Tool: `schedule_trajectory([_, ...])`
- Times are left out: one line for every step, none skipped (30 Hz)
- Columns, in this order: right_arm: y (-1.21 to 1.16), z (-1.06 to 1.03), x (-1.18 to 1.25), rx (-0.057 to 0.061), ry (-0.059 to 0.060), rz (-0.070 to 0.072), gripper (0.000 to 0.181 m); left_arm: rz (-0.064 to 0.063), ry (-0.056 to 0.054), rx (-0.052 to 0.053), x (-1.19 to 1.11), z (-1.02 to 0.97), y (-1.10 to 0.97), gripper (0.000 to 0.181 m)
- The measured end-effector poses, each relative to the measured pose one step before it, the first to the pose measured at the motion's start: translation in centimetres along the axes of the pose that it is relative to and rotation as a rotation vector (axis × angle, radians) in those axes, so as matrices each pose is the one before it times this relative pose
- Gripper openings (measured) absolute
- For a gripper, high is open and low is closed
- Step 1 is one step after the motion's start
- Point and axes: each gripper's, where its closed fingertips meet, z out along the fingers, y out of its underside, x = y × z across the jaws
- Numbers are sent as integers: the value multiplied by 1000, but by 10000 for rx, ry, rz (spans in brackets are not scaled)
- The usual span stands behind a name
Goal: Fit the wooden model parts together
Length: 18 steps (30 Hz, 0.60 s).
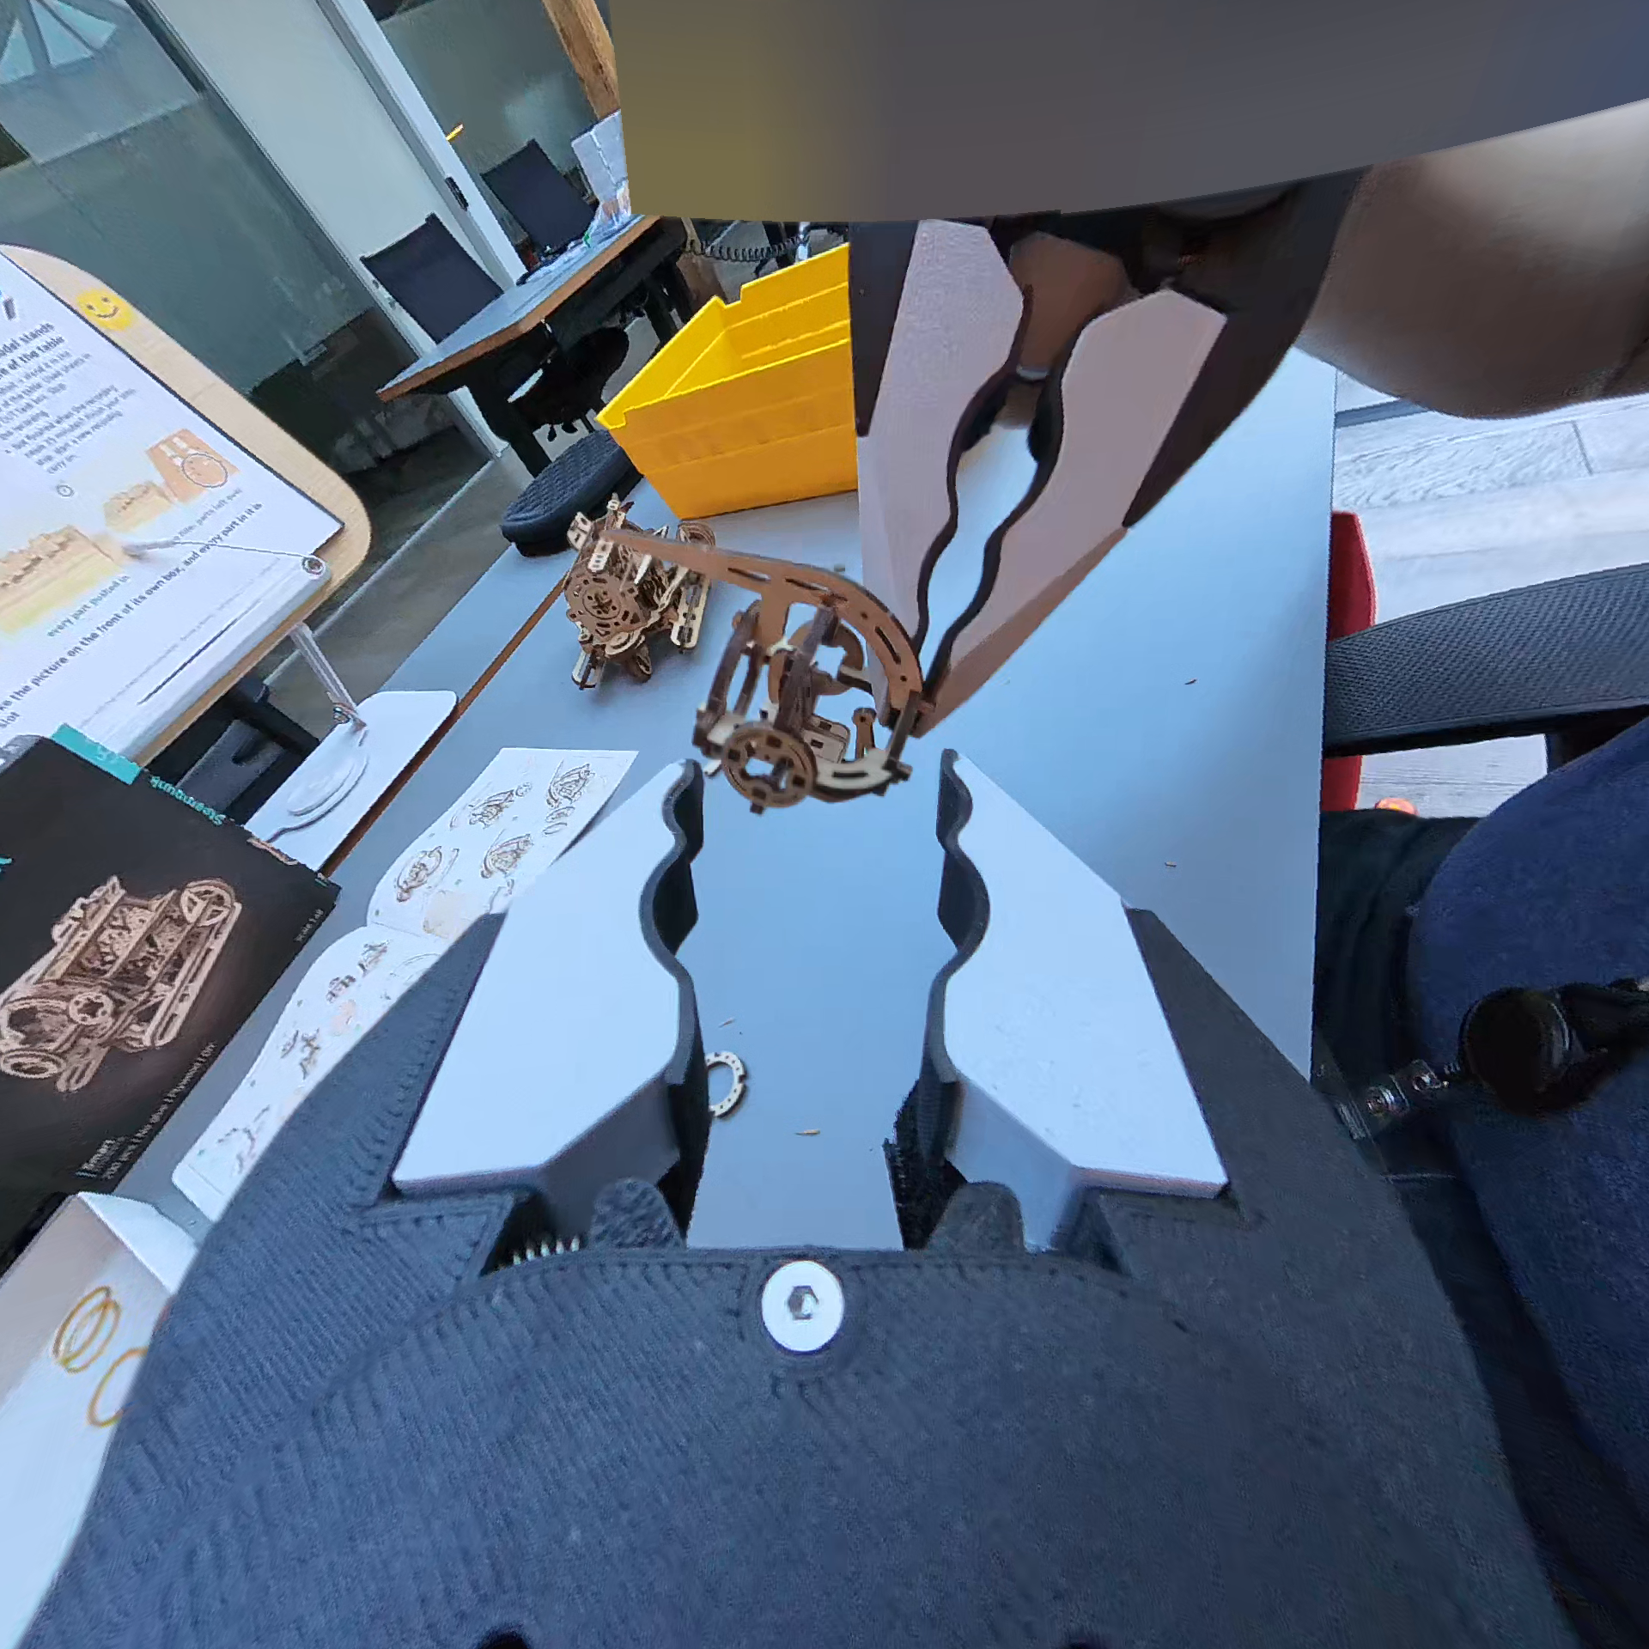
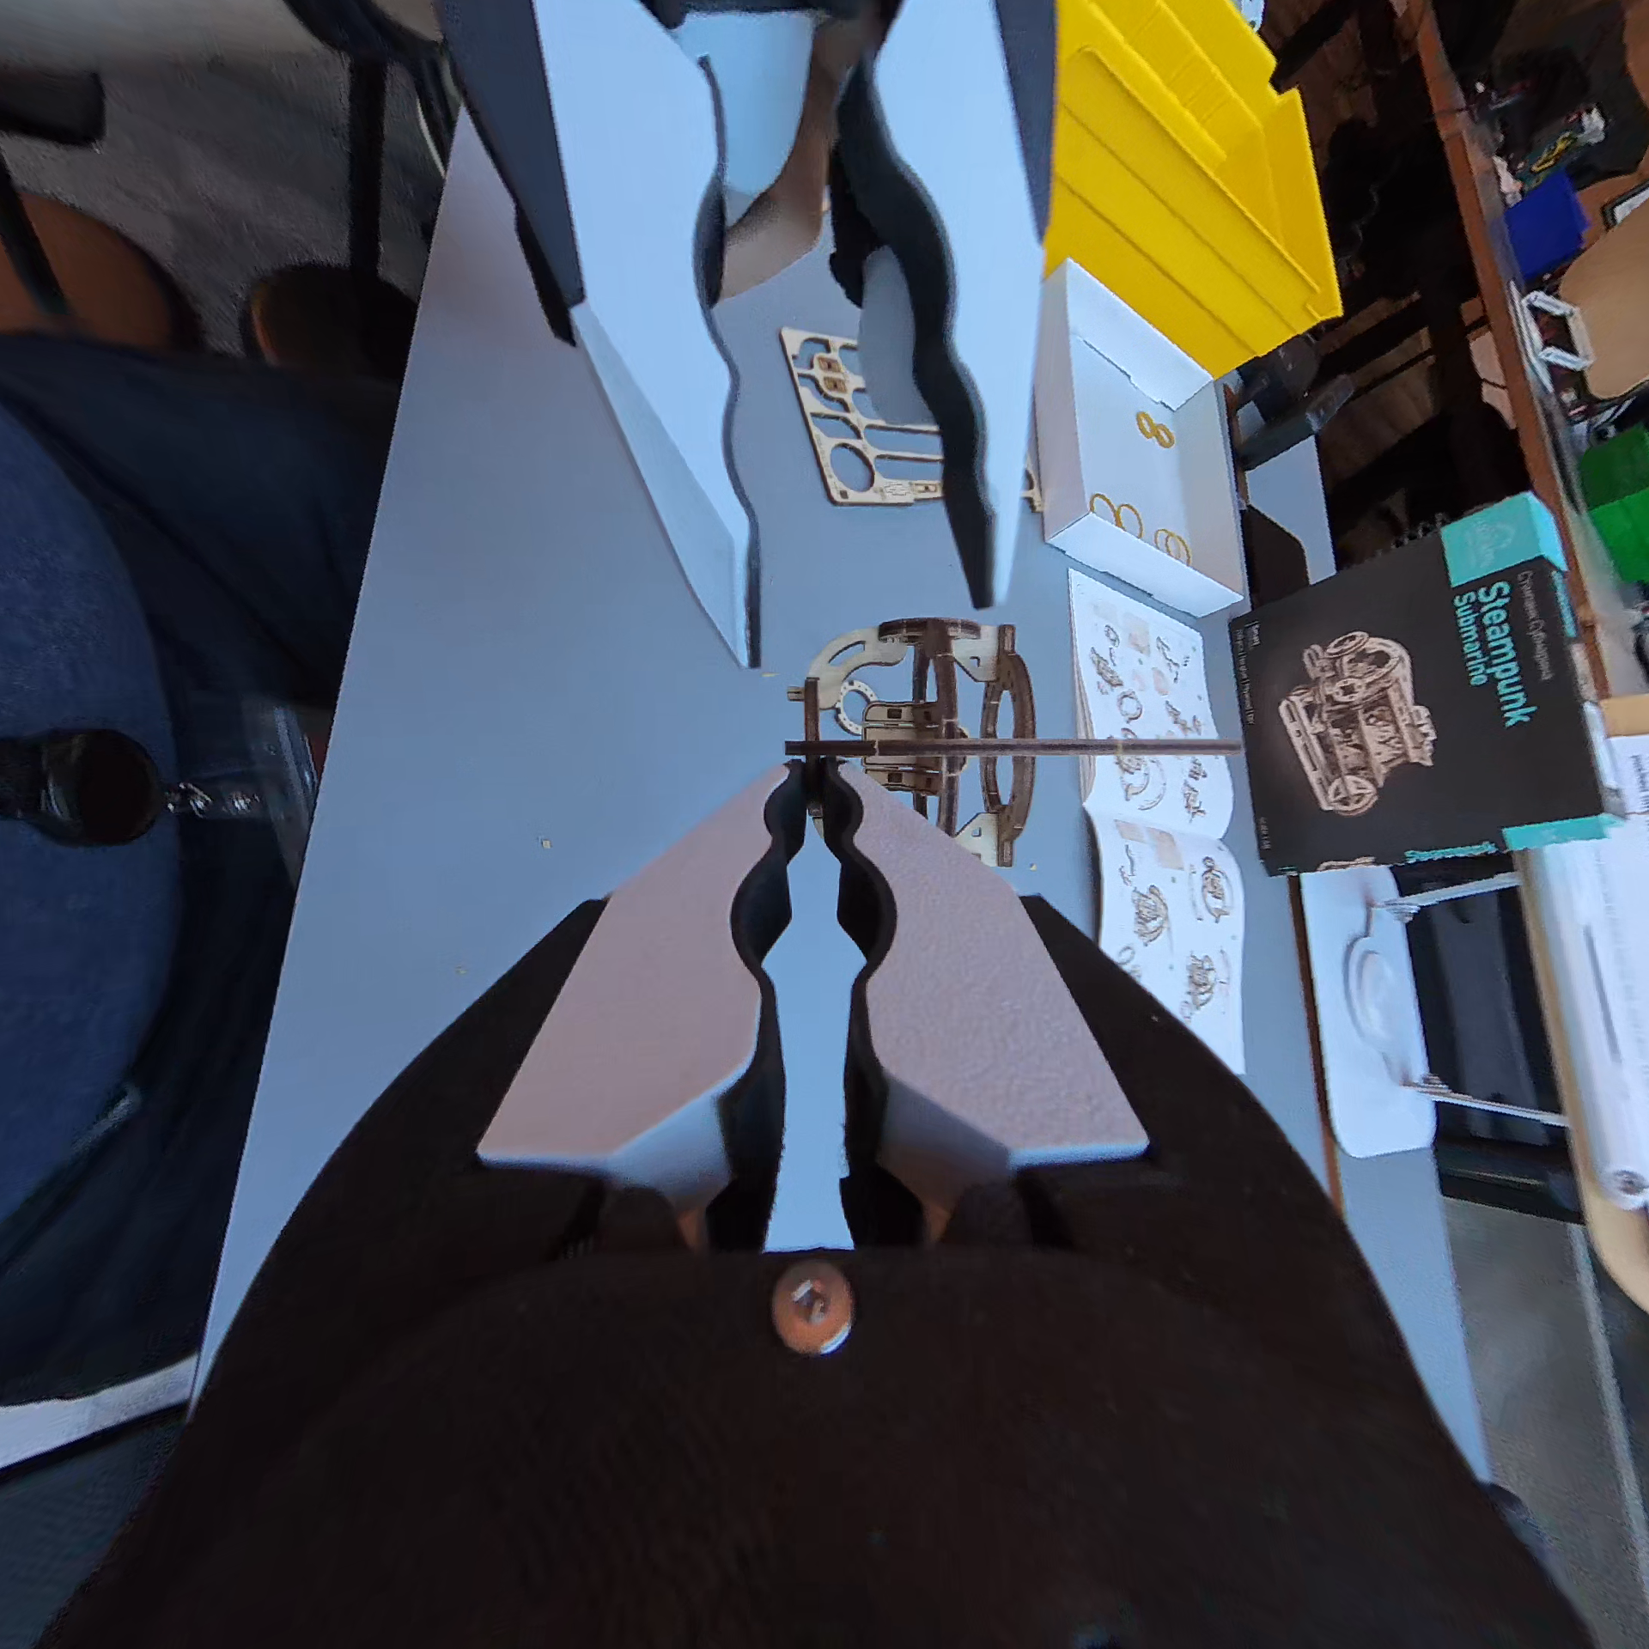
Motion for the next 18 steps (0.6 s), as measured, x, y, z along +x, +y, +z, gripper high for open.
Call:
schedule_trajectory([111,-2,100,135,-48,225,0,-37,5,4,8,-32,266,50])
schedule_trajectory([78,-31,130,128,-24,207,0,-35,-3,0,25,-12,296,49])
schedule_trajectory([-16,-58,59,163,-83,196,0,-61,-1,2,34,32,297,48])
schedule_trajectory([-47,-59,-32,168,-167,233,0,-87,-41,-17,-19,36,324,46])
schedule_trajectory([-3,-30,-118,122,-246,281,0,-54,-91,-22,-74,30,315,45])
schedule_trajectory([-12,-4,-145,112,-290,342,0,22,-147,23,-102,-23,199,44])
schedule_trajectory([-65,-3,-53,156,-258,397,0,69,-207,71,-129,-61,78,43])
schedule_trajectory([-121,-10,-9,210,-257,424,0,72,-172,82,-34,-49,1,42])
schedule_trajectory([-148,-29,-116,225,-352,442,0,55,-101,65,84,-20,-3,42])
schedule_trajectory([-181,-59,-107,251,-385,507,0,26,-47,58,161,3,-4,41])
schedule_trajectory([-225,-100,-41,274,-376,573,0,-32,27,42,223,15,61,42])
schedule_trajectory([-297,-129,-142,325,-459,601,1,-127,81,19,234,8,128,41])
schedule_trajectory([-405,-165,-217,397,-517,629,1,-313,172,97,264,-21,41,37])
schedule_trajectory([-370,-179,-194,392,-505,621,1,-581,271,282,281,-67,-232,35])
schedule_trajectory([-360,-188,-114,398,-415,538,1,-827,280,473,180,-137,-551,34])
schedule_trajectory([-316,-182,-4,407,-292,377,1,-979,279,620,125,-168,-788,31])
schedule_trajectory([-279,-166,5,391,-230,254,1,-978,377,638,282,-164,-849,26])
schedule_trajectory([-246,-137,-55,365,-228,212,1,-819,455,533,415,-169,-739,22])
